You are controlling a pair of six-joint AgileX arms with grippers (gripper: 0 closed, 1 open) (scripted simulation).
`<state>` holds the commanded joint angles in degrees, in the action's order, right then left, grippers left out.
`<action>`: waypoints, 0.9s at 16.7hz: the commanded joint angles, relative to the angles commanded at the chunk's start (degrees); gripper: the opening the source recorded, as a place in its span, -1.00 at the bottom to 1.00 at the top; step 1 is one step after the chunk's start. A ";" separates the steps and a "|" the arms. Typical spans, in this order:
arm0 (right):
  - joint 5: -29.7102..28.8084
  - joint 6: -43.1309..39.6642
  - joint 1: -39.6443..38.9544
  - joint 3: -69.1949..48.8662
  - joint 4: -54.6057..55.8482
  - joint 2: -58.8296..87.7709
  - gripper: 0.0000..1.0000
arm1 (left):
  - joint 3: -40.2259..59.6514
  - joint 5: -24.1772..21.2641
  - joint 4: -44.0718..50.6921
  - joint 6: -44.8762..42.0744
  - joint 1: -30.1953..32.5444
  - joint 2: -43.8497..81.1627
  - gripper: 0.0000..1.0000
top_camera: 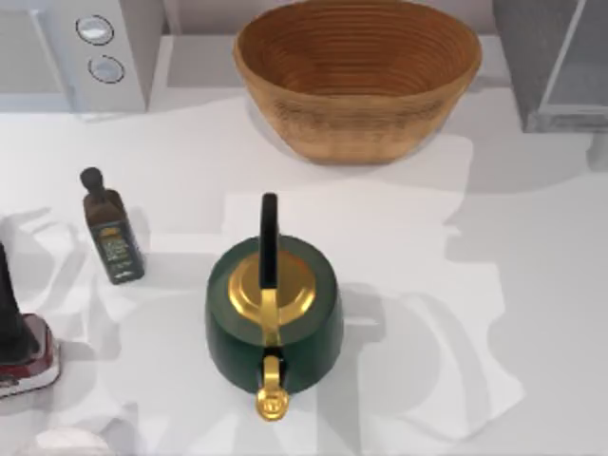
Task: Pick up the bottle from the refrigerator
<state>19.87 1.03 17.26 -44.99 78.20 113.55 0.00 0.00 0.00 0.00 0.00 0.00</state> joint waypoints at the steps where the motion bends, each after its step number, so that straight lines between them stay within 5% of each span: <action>1: -0.91 -0.41 -0.32 -1.75 -1.80 2.08 1.00 | 0.00 0.00 0.00 0.00 0.00 0.00 1.00; 15: -4.73 -1.92 -0.23 -10.62 -12.64 6.60 1.00 | 0.00 0.00 0.00 0.00 0.00 0.00 1.00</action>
<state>15.14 -0.88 17.02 -55.61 65.56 120.15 0.00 0.00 0.00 0.00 0.00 0.00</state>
